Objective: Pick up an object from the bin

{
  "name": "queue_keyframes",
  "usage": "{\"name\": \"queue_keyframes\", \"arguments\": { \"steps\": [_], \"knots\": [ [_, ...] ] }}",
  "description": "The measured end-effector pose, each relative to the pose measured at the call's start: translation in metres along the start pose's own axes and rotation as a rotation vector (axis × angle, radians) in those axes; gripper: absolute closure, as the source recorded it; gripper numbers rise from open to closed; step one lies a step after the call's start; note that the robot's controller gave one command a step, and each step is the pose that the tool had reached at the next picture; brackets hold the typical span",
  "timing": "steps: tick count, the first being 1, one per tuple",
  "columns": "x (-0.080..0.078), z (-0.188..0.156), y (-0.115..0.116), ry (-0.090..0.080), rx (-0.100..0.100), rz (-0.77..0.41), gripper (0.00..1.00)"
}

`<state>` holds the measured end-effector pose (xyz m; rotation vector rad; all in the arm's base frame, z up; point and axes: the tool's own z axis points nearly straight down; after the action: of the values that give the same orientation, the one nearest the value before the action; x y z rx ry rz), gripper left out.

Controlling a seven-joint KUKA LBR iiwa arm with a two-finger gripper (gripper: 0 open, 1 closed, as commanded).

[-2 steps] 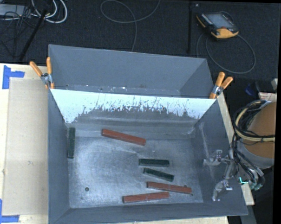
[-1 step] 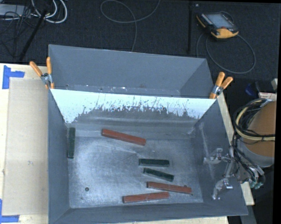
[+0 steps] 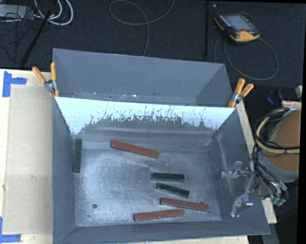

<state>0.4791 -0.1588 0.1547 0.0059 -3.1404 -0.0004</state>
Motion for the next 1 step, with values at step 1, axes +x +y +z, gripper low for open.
{"name": "queue_keyframes", "arguments": {
  "steps": [1],
  "knots": [
    [0.0068,0.0693,0.0316,0.0,0.0,-0.135,1.0]
  ]
}}
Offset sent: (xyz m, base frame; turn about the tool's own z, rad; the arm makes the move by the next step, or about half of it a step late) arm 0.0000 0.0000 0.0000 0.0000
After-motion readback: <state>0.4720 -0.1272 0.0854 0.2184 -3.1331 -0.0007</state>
